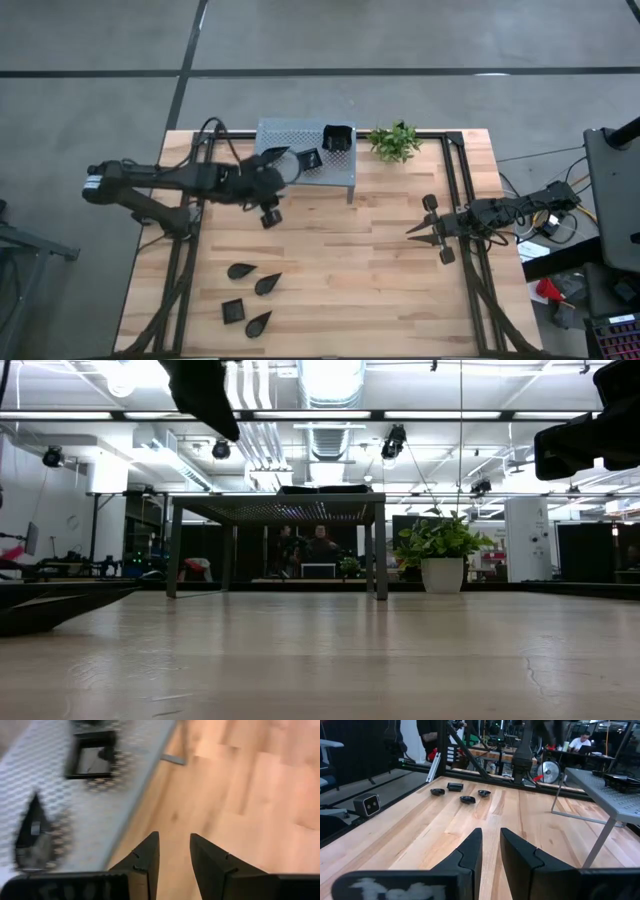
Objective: Pick & Place Mini shaped plates
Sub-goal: Stack the black drop-shaped plate on top of the black drop-shaped plate on the shelf
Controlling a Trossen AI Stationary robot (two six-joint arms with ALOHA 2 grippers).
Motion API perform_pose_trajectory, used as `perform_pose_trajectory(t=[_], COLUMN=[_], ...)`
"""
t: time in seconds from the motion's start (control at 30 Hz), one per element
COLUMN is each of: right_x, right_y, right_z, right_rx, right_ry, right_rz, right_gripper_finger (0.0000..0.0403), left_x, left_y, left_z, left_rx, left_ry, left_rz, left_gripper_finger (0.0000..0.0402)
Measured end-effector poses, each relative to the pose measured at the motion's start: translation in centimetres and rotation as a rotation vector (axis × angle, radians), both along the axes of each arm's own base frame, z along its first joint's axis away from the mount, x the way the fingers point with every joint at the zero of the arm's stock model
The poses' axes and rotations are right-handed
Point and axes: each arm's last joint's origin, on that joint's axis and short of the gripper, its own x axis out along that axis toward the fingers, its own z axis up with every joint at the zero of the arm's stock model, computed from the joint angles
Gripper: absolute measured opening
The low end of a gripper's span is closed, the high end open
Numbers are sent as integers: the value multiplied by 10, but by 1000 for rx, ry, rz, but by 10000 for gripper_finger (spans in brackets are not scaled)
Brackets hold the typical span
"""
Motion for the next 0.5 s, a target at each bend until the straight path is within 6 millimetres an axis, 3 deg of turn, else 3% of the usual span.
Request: perform_pose_trajectory(t=[0.27,0.5], right_x=[0,0], right_y=[0,0], right_z=[0,0], right_rx=[0,0], right_ry=[0,0], right_rz=[0,0], right_gripper_finger=[63,63], left_x=[-2,-7], left_y=[-43,-67], left_z=[-3,-4], left_rx=[-70,-125], left_ry=[-27,-44], left_rz=[-81,-122], left_gripper_finger=[104,104])
